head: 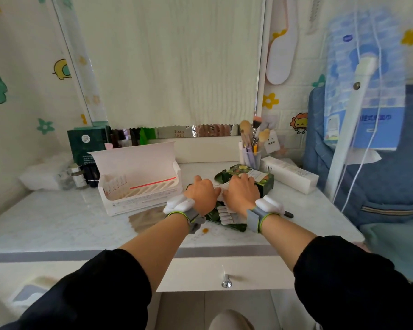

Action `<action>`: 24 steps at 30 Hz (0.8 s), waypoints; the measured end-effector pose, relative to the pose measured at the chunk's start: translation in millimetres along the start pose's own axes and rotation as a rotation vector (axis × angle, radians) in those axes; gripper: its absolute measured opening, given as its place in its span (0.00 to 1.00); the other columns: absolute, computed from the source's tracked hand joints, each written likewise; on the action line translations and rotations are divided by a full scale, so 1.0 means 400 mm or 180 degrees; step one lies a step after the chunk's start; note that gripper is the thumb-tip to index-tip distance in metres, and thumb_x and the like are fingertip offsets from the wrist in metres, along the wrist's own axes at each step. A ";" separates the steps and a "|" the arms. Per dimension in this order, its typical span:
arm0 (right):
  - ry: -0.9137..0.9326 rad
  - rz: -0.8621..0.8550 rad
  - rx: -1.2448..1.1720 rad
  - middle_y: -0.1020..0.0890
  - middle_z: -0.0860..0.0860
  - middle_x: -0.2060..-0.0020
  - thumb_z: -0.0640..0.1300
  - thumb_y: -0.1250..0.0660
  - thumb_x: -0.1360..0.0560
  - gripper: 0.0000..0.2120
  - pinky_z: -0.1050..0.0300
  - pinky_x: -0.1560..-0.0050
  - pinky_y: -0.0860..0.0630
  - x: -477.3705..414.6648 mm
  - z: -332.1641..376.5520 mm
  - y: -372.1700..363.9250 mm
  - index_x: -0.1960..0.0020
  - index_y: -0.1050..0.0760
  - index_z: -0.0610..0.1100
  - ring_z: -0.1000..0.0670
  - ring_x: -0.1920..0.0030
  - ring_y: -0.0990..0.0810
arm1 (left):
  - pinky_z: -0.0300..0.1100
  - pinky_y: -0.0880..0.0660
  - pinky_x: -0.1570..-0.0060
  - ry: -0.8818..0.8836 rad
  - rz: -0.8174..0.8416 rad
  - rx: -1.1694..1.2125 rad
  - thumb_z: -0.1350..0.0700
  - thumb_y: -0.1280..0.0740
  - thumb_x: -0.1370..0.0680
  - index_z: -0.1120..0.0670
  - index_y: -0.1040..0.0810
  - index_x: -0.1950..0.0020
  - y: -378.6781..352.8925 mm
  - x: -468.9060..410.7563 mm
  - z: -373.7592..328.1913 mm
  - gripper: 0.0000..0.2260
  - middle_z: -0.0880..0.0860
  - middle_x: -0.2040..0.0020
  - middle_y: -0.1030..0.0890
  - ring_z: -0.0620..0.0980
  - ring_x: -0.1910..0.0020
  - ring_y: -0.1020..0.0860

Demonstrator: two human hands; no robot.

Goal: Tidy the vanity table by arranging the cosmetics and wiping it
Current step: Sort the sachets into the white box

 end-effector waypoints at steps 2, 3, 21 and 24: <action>0.0041 0.0014 0.0029 0.30 0.41 0.37 0.50 0.38 0.22 0.15 0.48 0.41 0.30 -0.004 -0.004 -0.001 0.41 0.26 0.41 0.39 0.36 0.32 | 0.50 0.27 0.47 0.0087 0.0032 0.0096 0.45 0.41 0.19 0.61 0.24 0.41 -0.002 -0.007 -0.003 0.20 0.58 0.40 0.30 0.61 0.45 0.23; 0.0049 0.0011 0.0029 0.29 0.42 0.38 0.50 0.37 0.22 0.14 0.48 0.42 0.30 -0.006 -0.004 -0.002 0.42 0.25 0.41 0.39 0.37 0.32 | 0.50 0.27 0.47 0.0139 0.0063 0.0195 0.45 0.41 0.19 0.61 0.24 0.42 -0.003 -0.010 -0.003 0.20 0.59 0.40 0.29 0.60 0.45 0.23; 0.0293 -0.0622 -0.0082 0.24 0.44 0.42 0.40 0.41 0.21 0.10 0.50 0.48 0.28 -0.026 0.000 -0.010 0.40 0.27 0.42 0.42 0.40 0.27 | 0.47 0.21 0.48 0.0912 0.0061 0.2515 0.59 0.31 0.25 0.61 0.18 0.49 0.009 -0.014 0.003 0.08 0.60 0.51 0.18 0.58 0.50 0.19; 0.0221 -0.0874 -0.0216 0.23 0.43 0.43 0.39 0.43 0.20 0.11 0.50 0.49 0.29 -0.028 0.012 0.008 0.41 0.27 0.41 0.42 0.41 0.27 | 0.45 0.23 0.48 0.0868 -0.0091 0.2688 0.61 0.32 0.25 0.58 0.21 0.58 0.029 -0.005 0.007 0.03 0.59 0.54 0.19 0.56 0.53 0.21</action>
Point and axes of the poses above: each hand's wrist, its own x-axis away from the middle knuckle, its own y-axis out of the back of the hand, z = x × y, the point moved 2 cm from there along -x, towards the middle knuckle
